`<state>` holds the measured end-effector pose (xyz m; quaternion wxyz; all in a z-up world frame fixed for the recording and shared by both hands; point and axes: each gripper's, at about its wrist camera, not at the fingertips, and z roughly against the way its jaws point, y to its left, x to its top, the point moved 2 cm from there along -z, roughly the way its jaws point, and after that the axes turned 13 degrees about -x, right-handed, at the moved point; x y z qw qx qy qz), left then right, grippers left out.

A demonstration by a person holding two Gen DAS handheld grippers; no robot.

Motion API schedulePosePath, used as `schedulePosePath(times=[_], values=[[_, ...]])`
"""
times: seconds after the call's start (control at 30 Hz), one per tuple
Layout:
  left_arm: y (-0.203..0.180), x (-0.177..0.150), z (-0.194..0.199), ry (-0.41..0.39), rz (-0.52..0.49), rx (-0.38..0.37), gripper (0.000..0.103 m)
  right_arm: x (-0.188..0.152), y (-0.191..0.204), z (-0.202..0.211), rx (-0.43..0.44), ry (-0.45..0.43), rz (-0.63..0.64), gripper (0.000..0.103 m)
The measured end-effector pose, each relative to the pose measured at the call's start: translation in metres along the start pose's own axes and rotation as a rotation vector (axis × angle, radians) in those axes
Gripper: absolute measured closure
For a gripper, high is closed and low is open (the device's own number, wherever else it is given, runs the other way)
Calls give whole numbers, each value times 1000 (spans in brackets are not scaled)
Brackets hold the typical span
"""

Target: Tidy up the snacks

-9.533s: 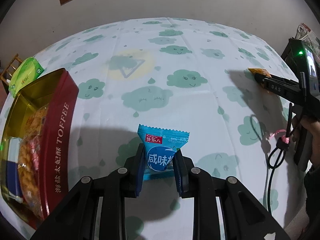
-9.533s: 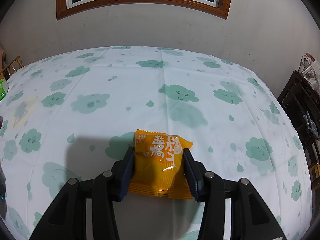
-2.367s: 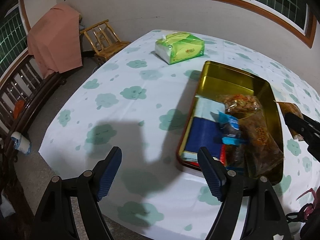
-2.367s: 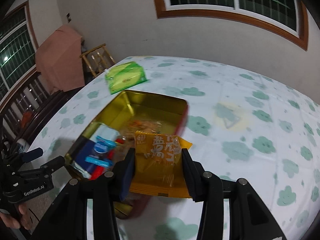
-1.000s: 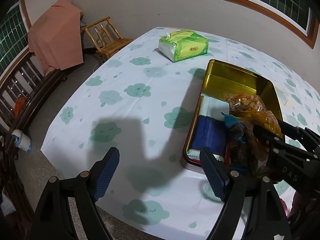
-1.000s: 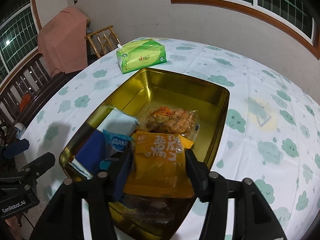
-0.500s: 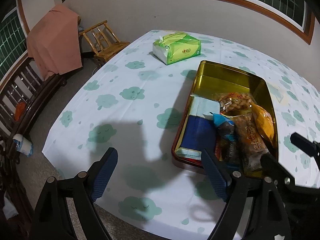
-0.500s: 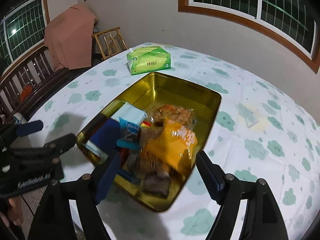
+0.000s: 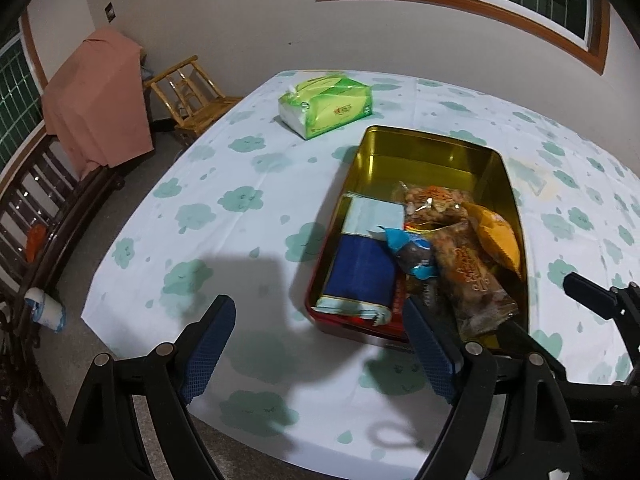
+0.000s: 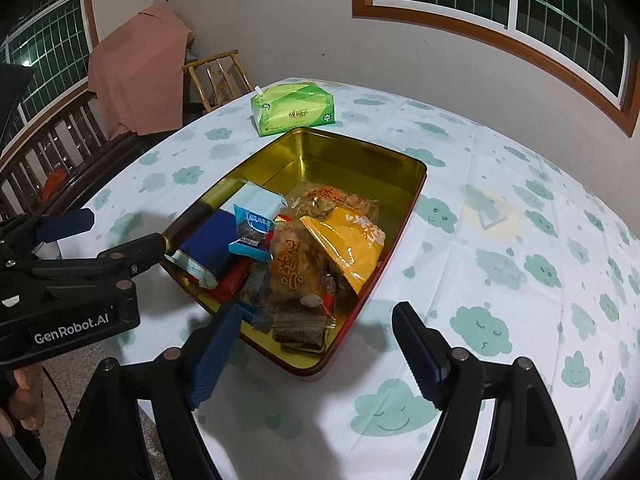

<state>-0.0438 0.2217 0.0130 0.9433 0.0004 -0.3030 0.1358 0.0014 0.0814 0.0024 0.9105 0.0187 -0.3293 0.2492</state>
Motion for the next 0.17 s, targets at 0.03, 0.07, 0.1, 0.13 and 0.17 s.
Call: schedulePosePath(times=[0.03, 0.07, 0.1, 0.13, 0.17], values=[[-1, 0, 0, 1, -2, -8, 20, 0, -1, 0, -2, 1, -1, 23], [-2, 0, 0, 5, -3, -10, 20, 0, -1, 0, -1, 1, -1, 23], [-3, -1, 0, 7, -3, -10, 20, 0, -2, 0, -1, -1, -4, 23], [-4, 0, 0, 8, -3, -8, 20, 0, -3, 0, -3, -1, -5, 23], [-4, -1, 0, 9, -2, -10, 18, 0, -3, 0, -3, 0, -7, 23]])
